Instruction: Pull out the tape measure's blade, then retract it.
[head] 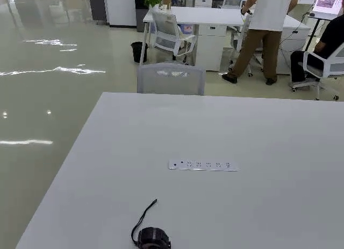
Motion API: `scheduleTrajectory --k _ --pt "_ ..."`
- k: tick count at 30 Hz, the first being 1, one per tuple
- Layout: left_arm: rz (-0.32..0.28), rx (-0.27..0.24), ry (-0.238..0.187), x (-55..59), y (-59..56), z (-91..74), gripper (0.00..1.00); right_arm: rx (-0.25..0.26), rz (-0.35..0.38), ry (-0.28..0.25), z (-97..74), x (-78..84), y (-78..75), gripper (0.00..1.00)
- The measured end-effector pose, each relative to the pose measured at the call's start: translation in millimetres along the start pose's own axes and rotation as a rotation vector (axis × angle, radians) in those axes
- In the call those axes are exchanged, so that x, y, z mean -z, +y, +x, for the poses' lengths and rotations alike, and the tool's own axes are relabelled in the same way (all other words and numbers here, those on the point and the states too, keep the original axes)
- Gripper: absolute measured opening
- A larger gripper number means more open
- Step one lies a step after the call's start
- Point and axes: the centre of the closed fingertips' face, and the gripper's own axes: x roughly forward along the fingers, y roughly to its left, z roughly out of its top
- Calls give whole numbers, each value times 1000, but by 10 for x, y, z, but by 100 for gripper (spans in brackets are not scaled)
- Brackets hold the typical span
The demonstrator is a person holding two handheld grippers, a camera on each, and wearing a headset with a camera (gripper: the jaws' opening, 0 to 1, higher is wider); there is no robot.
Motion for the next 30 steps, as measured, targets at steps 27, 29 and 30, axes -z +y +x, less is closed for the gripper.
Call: scheduleTrajectory --k 27,29,30 --pt "-3 -20 14 25 38 -13 99 5 -17 -12 1 6 -24 100" --pt "10 -14 22 -1 11 -20 99 11 -17 -13 -5 13 -31 100" --pt "19 -12 27 -21 4 -23 99 11 -13 -14 -9 16 -31 100"
